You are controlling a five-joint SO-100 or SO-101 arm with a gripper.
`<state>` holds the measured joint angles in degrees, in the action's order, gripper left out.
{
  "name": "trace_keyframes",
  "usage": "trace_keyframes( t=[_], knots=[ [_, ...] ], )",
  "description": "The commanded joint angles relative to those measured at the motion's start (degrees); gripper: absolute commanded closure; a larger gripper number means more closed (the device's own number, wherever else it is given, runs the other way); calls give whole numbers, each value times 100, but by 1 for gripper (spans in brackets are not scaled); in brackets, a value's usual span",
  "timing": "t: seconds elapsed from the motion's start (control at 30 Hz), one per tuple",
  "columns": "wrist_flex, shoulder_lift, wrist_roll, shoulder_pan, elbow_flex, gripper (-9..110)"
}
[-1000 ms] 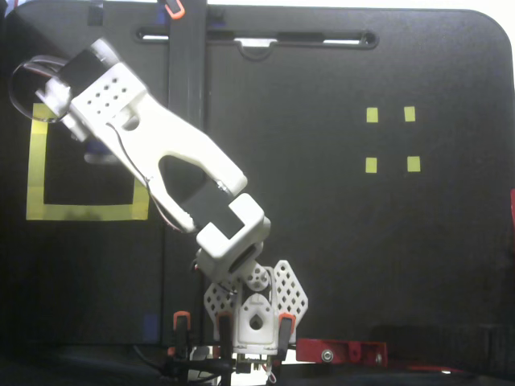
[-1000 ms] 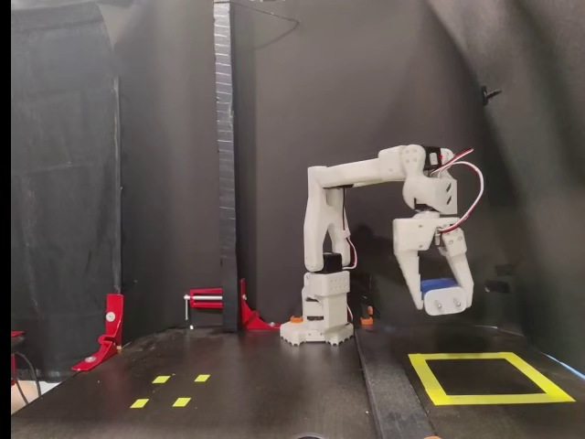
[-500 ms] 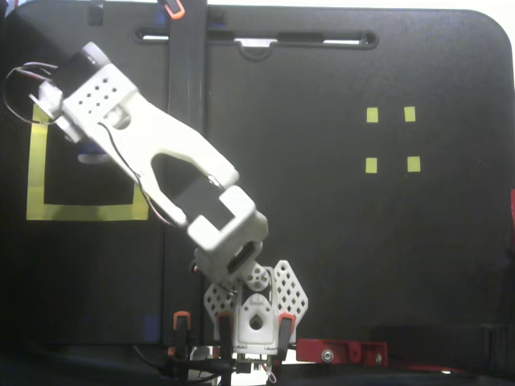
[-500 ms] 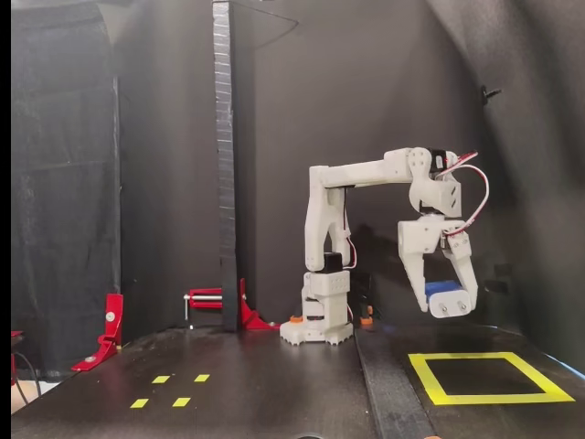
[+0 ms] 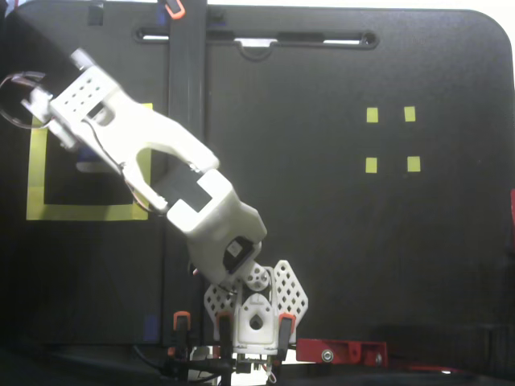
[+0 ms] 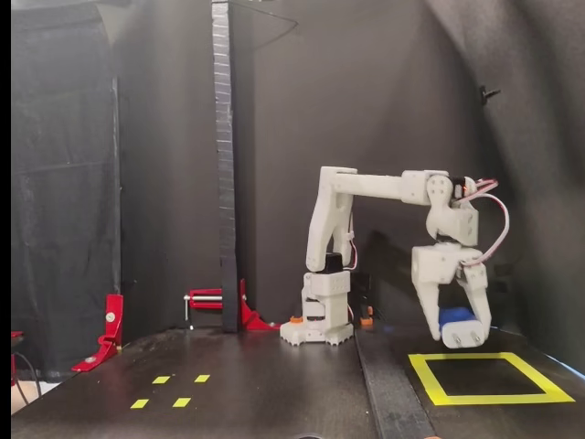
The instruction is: Grasp the block and place it in the designated area.
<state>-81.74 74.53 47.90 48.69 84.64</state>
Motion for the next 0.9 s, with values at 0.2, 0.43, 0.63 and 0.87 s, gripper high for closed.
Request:
trace_keyframes(
  t=[0.2, 0.43, 0.63, 0.87],
  knots=[
    [290, -536, -35, 44, -255, 83],
    [387, -888, -53, 158, -255, 83],
    [466, -1020, -53, 149, -255, 82],
    [475, -1028, -44, 132, -255, 82]
  ],
)
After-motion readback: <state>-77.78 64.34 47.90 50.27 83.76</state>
